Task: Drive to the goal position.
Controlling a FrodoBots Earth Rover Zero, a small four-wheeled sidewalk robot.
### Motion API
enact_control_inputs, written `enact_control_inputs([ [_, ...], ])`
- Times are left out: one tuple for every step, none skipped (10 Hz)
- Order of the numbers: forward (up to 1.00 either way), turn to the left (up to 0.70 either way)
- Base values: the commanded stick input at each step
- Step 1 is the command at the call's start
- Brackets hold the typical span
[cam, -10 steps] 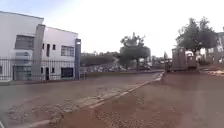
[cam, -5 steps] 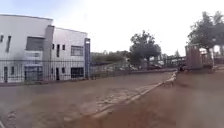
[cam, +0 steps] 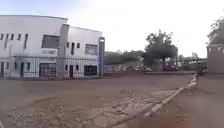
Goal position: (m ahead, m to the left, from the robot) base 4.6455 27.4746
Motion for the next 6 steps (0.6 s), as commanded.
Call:
enact_control_inputs([
  [1.0,0.27],
  [1.0,0.27],
  [1.0,0.27],
  [1.0,0.27],
  [1.0,0.27],
  [1.0,0.27],
])
